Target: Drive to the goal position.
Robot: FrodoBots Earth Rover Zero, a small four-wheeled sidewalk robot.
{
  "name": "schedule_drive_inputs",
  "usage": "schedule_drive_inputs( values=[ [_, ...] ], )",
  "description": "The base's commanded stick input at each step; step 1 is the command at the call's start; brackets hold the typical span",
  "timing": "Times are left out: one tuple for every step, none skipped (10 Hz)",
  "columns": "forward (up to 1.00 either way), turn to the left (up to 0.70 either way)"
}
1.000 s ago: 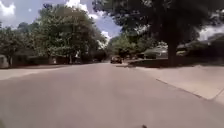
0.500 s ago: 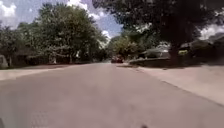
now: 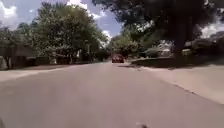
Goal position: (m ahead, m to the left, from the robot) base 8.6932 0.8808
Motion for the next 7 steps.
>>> schedule_drive_inputs(
  values=[
    [0.85, 0.0],
    [0.85, 0.0],
    [0.85, 0.0],
    [0.85, 0.0],
    [0.85, 0.0],
    [0.85, 0.0],
    [0.85, 0.0]
  ],
)
